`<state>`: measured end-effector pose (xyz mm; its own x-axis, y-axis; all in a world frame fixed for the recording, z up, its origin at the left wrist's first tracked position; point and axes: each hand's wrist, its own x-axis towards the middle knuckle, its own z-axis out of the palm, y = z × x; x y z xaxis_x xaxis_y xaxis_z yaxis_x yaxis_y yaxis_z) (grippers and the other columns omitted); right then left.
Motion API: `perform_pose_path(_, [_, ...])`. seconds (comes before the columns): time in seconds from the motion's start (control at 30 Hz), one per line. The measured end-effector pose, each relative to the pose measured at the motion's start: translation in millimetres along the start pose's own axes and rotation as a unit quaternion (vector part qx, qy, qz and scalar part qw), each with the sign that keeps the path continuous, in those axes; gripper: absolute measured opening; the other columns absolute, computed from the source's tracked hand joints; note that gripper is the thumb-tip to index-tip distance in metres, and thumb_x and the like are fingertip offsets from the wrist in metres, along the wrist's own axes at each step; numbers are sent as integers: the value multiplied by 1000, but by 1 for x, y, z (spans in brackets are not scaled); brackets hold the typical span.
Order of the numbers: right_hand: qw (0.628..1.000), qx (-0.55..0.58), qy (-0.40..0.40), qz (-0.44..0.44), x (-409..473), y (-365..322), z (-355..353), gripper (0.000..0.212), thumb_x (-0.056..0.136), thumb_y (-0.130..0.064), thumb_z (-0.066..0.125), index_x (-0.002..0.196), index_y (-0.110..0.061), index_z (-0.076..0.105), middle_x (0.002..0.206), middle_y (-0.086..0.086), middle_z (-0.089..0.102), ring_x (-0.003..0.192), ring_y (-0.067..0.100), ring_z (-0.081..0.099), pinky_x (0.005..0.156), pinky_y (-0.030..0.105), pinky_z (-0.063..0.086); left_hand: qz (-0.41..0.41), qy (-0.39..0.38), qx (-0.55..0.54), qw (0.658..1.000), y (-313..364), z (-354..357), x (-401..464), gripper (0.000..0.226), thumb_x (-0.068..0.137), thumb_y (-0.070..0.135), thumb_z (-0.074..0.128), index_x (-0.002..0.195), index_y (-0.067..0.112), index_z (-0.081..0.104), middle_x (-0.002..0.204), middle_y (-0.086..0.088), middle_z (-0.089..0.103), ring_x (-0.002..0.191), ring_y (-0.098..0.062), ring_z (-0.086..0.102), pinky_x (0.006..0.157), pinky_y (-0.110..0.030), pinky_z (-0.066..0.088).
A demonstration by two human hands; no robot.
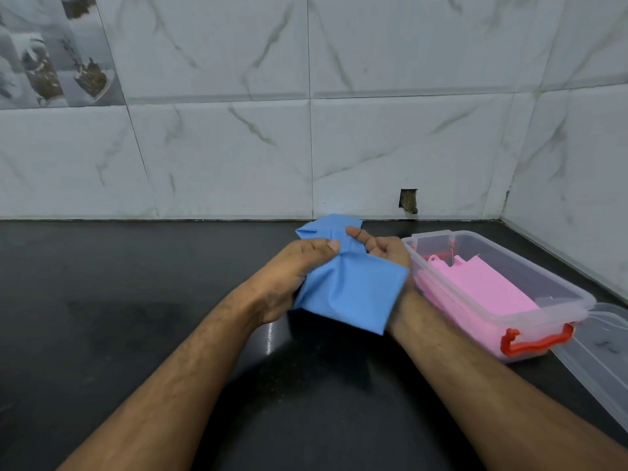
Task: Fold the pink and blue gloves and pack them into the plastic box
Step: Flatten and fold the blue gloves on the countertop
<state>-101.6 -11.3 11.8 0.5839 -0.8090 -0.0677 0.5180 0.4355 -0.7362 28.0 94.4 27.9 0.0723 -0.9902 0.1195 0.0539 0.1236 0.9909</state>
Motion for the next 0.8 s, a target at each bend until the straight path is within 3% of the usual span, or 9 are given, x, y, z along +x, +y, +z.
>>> perform_pose_path(0.07, [999, -37, 21, 6, 2, 0, 0, 37, 99, -37, 48, 109, -6, 65, 95, 21, 72, 77, 33, 72, 76, 40, 58, -49, -59, 39, 996, 0, 1, -3, 33, 98, 36, 63, 107, 7, 75, 108, -15, 76, 100, -23, 72, 90, -34, 56])
perform_pose_path(0.17, [982, -183, 48, 11, 4, 12, -2, 23, 97, -22, 61, 109, -4, 68, 115, 22, 70, 102, 35, 69, 98, 50, 53, -123, -188, 112, 968, 3, 2, -8, 17, 100, 27, 63, 85, 22, 67, 75, 7, 66, 63, -4, 62, 57, -17, 51])
perform_pose_path(0.33, [866, -483, 98, -86, 1, 14, -7, 31, 89, -12, 69, 118, -21, 64, 125, 0, 62, 110, 18, 62, 99, 40, 53, -150, -230, 139, 952, 4, -3, -10, 18, 103, 32, 60, 100, 15, 67, 91, -7, 75, 59, -9, 70, 48, -21, 55])
perform_pose_path(0.43, [839, -533, 71, -83, -1, 13, -11, 33, 89, -18, 71, 120, -24, 61, 123, -3, 61, 109, 19, 62, 93, 39, 54, -119, -155, 131, 972, 2, -9, -6, 33, 100, 46, 60, 102, 15, 67, 95, -14, 75, 70, -24, 76, 51, -27, 58])
perform_pose_path(0.53, [808, -581, 56, -84, -3, 11, -11, 31, 90, -23, 72, 118, -25, 61, 120, -6, 59, 99, 12, 60, 71, 25, 49, -59, 8, 196, 979, -4, -20, 3, 36, 99, 52, 60, 88, 19, 68, 81, -5, 71, 60, -24, 72, 42, -25, 49])
perform_pose_path(0.6, [801, -593, 50, -64, -5, 11, -9, 31, 89, -22, 71, 117, -29, 59, 110, -9, 56, 89, 7, 58, 63, 24, 45, -21, 133, 347, 928, -12, -33, 10, 33, 98, 50, 60, 83, 21, 64, 78, 2, 69, 57, -19, 70, 44, -27, 47])
perform_pose_path(0.67, [788, -612, 43, -43, -8, 12, -6, 30, 90, -22, 68, 116, -31, 56, 101, -10, 52, 85, 8, 58, 63, 27, 48, -13, 216, 522, 825, -22, -47, 16, 24, 98, 48, 60, 90, 25, 62, 84, 8, 66, 69, -11, 66, 57, -33, 52])
perform_pose_path(0.7, [770, -635, 42, -42, -11, 12, -4, 30, 91, -23, 66, 117, -31, 54, 100, -8, 52, 85, 9, 58, 65, 29, 49, -21, 231, 551, 802, -27, -52, 17, 23, 97, 49, 60, 95, 25, 62, 88, 9, 65, 76, -9, 63, 64, -33, 52])
perform_pose_path(0.8, [677, -733, 38, -62, -19, 13, 3, 37, 96, -33, 61, 129, -25, 47, 111, 0, 56, 95, 18, 59, 71, 32, 45, -50, 213, 496, 840, -36, -57, 23, 29, 95, 53, 62, 97, 24, 62, 88, 11, 64, 81, -5, 60, 65, -26, 46])
